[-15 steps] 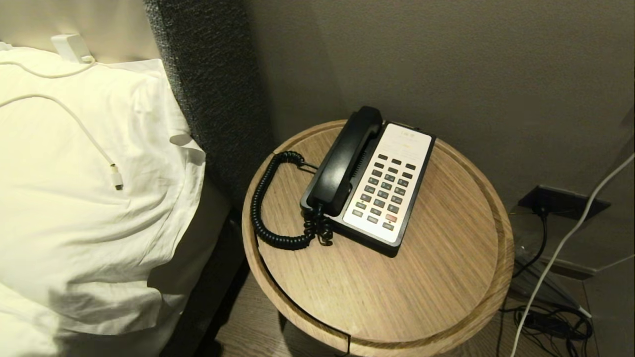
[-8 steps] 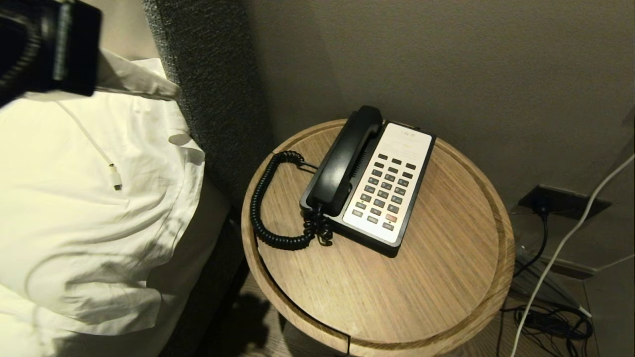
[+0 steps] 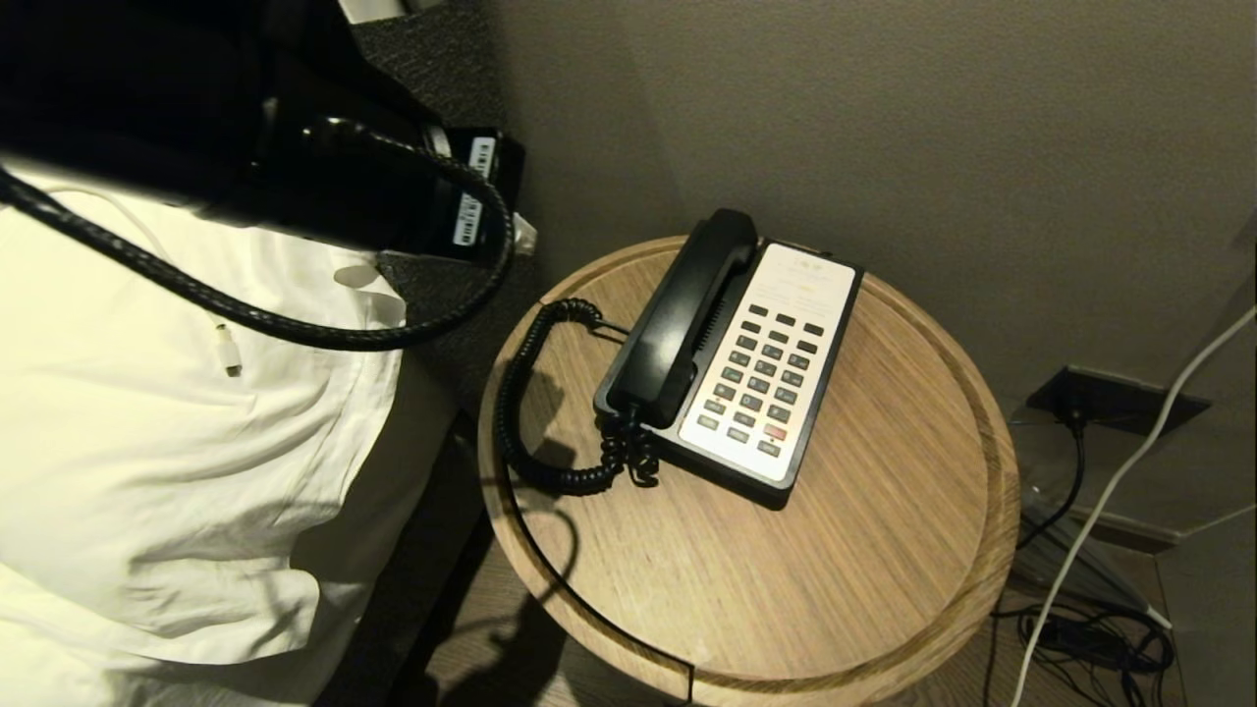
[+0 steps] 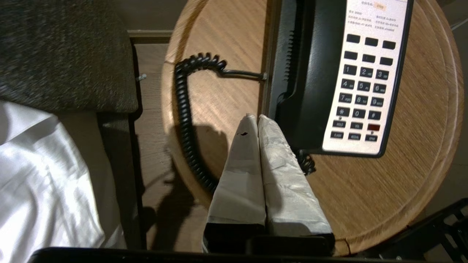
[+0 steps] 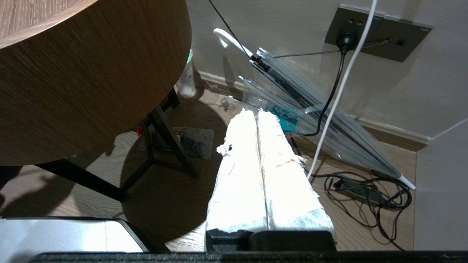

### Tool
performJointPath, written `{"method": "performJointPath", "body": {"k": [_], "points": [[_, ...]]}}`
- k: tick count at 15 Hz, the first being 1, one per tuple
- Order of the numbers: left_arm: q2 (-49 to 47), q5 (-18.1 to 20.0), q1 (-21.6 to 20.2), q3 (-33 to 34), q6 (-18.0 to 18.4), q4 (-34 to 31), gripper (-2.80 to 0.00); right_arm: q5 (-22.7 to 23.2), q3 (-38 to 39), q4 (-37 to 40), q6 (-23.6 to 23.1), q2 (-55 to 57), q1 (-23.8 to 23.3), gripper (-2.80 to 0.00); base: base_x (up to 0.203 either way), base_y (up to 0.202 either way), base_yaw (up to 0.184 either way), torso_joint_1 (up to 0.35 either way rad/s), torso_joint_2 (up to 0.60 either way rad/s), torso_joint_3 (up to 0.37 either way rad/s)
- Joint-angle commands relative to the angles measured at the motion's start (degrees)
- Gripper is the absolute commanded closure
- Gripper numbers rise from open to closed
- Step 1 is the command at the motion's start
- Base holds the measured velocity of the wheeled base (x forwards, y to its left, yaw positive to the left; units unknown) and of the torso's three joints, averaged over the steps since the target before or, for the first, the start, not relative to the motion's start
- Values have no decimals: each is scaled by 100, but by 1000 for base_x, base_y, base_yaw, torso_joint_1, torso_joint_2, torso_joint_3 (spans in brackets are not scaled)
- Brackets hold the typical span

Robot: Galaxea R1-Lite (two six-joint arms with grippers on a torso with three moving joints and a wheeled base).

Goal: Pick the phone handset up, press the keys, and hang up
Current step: Pick up the desk phone handset

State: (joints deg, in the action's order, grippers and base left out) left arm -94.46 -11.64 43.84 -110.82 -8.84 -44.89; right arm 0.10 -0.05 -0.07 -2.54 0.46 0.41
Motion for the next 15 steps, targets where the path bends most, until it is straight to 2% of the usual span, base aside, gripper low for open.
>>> {"method": "performJointPath", "body": {"k": [1, 2, 3, 4, 10, 12, 15], "points": [[-269, -95, 206, 27, 9, 116, 0, -1, 4, -2, -1, -2, 2, 0, 0, 0, 0, 0, 0, 0], [-348, -98, 220, 28, -2, 151, 0, -1, -2, -2, -1, -2, 2, 0, 0, 0, 0, 0, 0, 0], [-386, -93, 252, 26, 0, 166, -202, -1, -4, -2, -1, -2, 2, 0, 0, 0, 0, 0, 0, 0], [-444, -98, 344, 26, -3, 210, -280, -1, -3, -2, -1, -2, 2, 0, 0, 0, 0, 0, 0, 0], [-823, -342, 639, 28, 6, 565, -280, -1, 1, -2, -1, -2, 2, 0, 0, 0, 0, 0, 0, 0], [-951, -514, 711, 35, 92, 578, -280, 6, 3, -2, -1, -2, 2, 0, 0, 0, 0, 0, 0, 0], [-1090, -524, 731, 43, 265, 616, -280, -1, -4, -2, -1, -2, 2, 0, 0, 0, 0, 0, 0, 0]]}}
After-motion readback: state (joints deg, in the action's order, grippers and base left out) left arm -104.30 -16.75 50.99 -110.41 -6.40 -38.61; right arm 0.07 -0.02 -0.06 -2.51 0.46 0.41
